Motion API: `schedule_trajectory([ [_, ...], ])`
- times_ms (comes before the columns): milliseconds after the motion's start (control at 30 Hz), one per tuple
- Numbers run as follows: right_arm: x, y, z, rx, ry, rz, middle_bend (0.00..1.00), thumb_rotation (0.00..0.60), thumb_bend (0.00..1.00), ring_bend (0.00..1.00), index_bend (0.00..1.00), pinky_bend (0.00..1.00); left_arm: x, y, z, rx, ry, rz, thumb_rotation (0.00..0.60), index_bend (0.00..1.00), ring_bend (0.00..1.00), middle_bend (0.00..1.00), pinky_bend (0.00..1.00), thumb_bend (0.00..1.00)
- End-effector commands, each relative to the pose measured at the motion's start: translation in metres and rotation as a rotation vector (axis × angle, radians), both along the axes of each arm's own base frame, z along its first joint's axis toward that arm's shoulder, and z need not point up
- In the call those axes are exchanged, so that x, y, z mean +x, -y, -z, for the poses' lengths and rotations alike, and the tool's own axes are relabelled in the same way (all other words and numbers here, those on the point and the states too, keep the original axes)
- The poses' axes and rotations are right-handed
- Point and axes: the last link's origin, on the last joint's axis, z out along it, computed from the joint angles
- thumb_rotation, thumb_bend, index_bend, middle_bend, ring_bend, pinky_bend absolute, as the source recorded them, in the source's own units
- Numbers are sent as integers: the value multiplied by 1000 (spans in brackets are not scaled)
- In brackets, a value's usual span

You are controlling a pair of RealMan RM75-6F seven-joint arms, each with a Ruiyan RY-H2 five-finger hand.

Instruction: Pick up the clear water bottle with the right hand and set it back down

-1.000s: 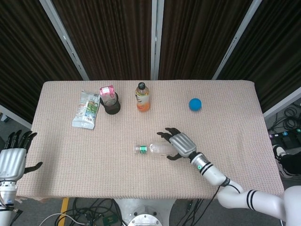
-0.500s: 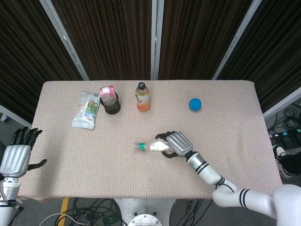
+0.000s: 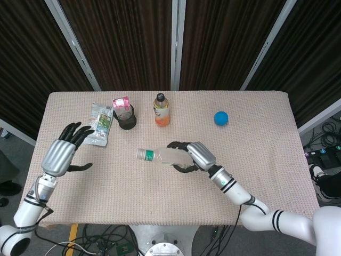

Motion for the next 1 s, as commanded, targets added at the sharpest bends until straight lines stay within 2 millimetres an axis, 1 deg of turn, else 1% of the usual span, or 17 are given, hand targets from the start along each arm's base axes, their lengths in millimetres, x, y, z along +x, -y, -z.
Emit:
schedule_trajectory([
  [33,15,3,0,27,74,-24,529,600,702,428,608,497,20,-9,9,-20,52,41,600,162,0,115,0,0],
  [167,18,4,4,57,121,-11,529,600,707,428,611,496,35,-15,18,-40,98,70,600,162,0,115,0,0],
  [367,21,5,11,82,127,-13,529,600,724,428,612,496,45,-19,26,-60,126,83,600,162,0,115,0,0],
  [600,25,5,17,94,110,-28,529,600,738,428,612,496,51,-20,28,-60,156,94,600,162,0,115,0,0],
  [1000,28,6,18,87,115,-27,529,600,743,428,612,497,55,-19,30,-71,185,109,600,162,0,115,0,0],
])
